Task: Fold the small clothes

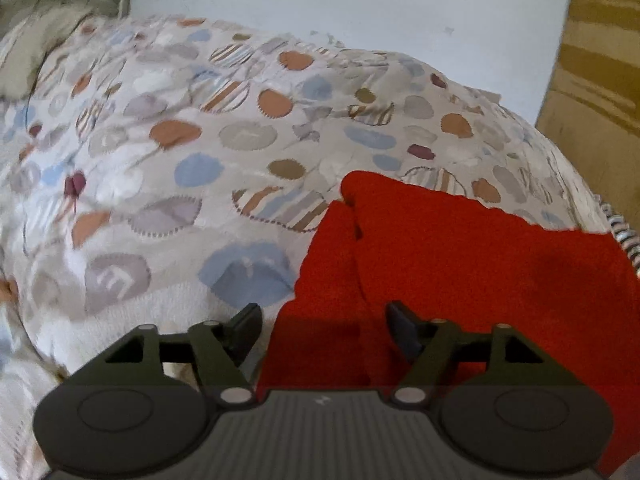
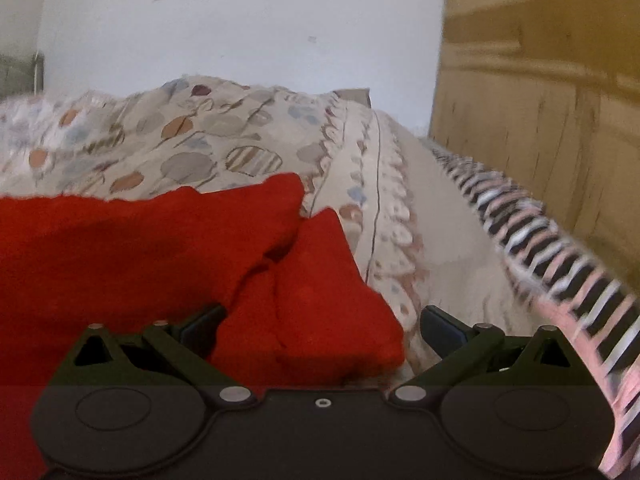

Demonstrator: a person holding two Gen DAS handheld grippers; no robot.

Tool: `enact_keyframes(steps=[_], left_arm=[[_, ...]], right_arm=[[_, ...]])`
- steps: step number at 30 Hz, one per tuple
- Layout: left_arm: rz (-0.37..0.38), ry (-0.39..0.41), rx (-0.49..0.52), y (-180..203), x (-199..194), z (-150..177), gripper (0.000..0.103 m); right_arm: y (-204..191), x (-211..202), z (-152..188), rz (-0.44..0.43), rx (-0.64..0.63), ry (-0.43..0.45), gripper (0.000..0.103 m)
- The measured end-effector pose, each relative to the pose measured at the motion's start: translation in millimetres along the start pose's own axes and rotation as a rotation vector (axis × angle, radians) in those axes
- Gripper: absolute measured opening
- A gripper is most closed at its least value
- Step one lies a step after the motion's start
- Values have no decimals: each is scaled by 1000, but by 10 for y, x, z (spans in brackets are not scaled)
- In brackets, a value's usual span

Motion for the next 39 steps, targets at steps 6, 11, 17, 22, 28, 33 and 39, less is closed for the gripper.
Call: enact_keyframes(steps=[6, 11, 17, 22, 28, 33, 39], left_arm=[[17, 9, -117, -121, -146, -1, 90], [23, 28, -153, -177, -480, 37, 102], [49, 3, -178, -246, -826, 253, 102], [78, -29, -243, -292, -945, 500, 102], [84, -68, -303, -354, -945, 676, 102], [80, -69, -308, -336, -905, 670, 102], [103, -69, -300, -260, -839, 670, 102]], right_arm=[[8, -12, 25, -32, 37, 13, 102], [80, -192, 2, -2, 85, 26, 102], [-107, -758, 12, 99, 30, 131, 103], [-573, -963, 32, -13, -100, 157, 103], [-935, -934, -68, -65, -145, 179, 103], [-1281, -934, -129, -104, -268, 243, 103], [-1427, -717, 147, -116, -374, 194, 102]])
Point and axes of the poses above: each gripper's, at about its wrist camera, not at the fingertips, and x roughly the way its jaws point, y to its right, z to its underside, the point moved 9 cm from there along x, roughly the way its jaws point
